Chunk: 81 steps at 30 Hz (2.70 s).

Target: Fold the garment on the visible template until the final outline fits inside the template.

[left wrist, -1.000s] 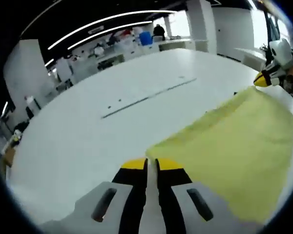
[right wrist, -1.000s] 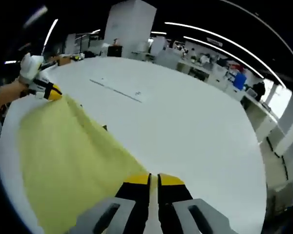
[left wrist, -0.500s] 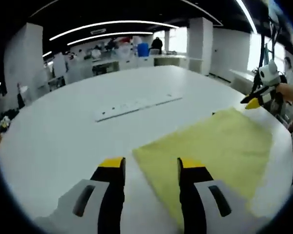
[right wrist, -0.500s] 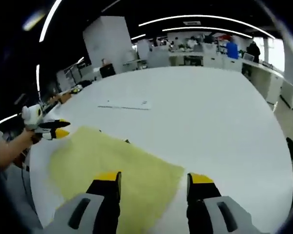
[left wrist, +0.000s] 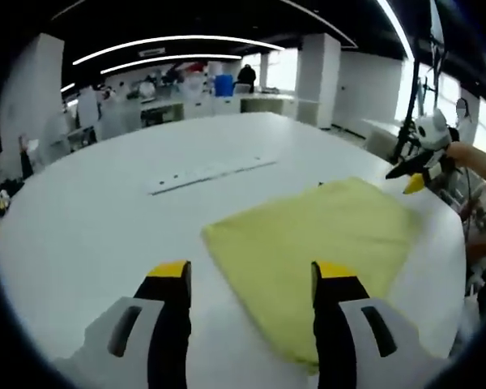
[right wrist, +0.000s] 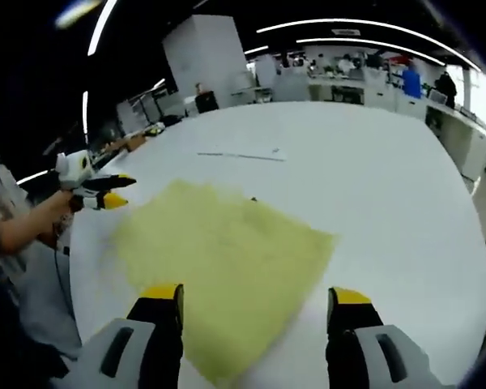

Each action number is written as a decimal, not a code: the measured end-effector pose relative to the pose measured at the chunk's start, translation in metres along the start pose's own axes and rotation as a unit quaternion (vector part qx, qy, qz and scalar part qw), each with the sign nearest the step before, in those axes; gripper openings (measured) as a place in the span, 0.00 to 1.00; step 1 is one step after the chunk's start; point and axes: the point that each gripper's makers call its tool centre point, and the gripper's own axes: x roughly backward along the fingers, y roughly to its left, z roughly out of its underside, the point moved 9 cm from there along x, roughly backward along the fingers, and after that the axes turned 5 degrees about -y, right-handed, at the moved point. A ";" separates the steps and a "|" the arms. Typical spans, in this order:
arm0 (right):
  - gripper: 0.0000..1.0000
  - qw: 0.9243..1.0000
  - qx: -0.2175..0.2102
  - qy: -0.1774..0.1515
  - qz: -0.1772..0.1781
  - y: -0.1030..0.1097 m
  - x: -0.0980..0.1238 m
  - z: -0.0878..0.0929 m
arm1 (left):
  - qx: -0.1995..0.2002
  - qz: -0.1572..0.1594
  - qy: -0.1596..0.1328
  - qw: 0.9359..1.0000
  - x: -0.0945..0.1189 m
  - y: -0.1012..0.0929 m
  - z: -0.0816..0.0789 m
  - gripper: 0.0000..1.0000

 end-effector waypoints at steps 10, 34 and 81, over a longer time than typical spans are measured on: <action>0.65 0.998 0.034 0.026 -0.044 0.015 0.019 0.029 | 0.010 0.025 0.005 1.000 0.026 -0.013 0.021 0.57; 0.32 0.994 0.092 0.044 -0.048 0.015 0.029 0.067 | 0.072 0.037 0.041 0.996 0.051 -0.030 0.070 0.26; 0.00 0.994 0.099 -0.005 -0.047 0.010 0.024 0.077 | 0.087 0.053 0.016 0.995 0.047 -0.033 0.075 0.07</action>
